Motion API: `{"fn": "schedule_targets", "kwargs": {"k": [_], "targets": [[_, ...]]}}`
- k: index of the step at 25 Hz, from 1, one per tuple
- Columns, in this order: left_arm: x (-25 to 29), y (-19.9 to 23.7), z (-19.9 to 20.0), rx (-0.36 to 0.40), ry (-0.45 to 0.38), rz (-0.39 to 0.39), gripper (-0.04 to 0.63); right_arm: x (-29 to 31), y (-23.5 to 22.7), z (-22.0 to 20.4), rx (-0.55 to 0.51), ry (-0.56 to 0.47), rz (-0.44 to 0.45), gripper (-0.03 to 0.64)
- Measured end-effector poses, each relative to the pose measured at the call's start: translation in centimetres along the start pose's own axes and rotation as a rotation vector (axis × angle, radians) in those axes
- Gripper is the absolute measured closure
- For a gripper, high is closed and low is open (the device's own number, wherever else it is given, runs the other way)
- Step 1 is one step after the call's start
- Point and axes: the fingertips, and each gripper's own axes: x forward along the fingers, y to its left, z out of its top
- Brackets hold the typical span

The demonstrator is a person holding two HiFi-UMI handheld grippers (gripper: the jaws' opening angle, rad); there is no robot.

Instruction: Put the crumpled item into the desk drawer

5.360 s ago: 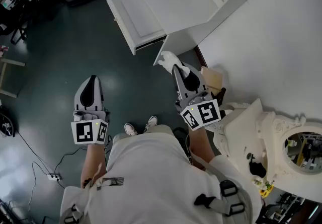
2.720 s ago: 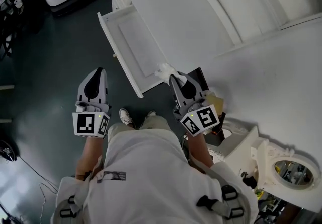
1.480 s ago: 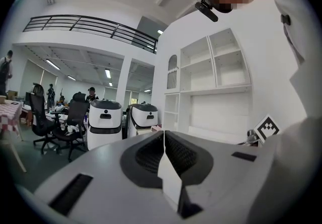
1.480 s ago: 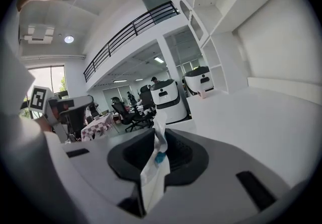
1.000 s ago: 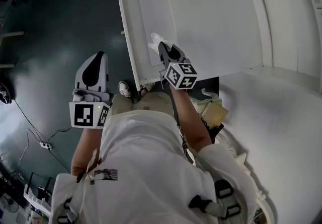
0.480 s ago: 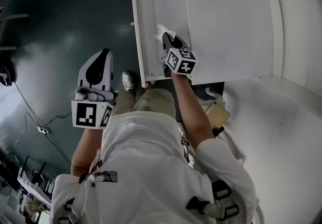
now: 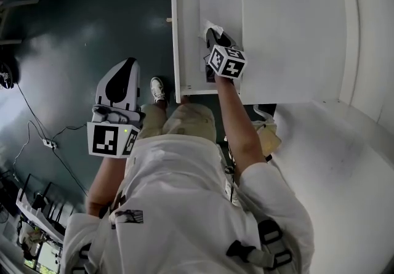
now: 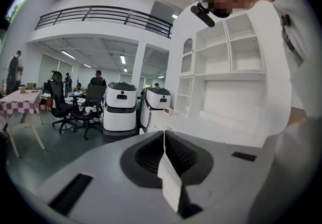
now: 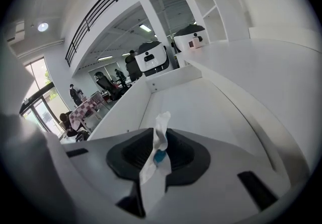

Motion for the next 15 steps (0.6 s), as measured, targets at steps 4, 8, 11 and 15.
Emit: {"fn": "schedule_targets", "kwargs": {"k": [4,8,11,15], "targets": [[0.4,0.2,-0.4,-0.009,0.01,0.008,0.574,1.0,-0.7,0.0,-0.017,0.016,-0.012,0.52],[1.0,-0.1,-0.6,-0.011,0.015,0.006,0.574,1.4,-1.2,0.0,-0.052,0.031,-0.032,0.511],[1.3,-0.4,-0.5,-0.012,0.02,0.005,0.574,1.5,-1.4,0.1,-0.093,0.04,-0.05,0.503],[1.4,-0.4,-0.4,-0.011,0.021,0.004,0.574,1.7,-2.0,0.1,-0.143,0.059,-0.097,0.483]]}}
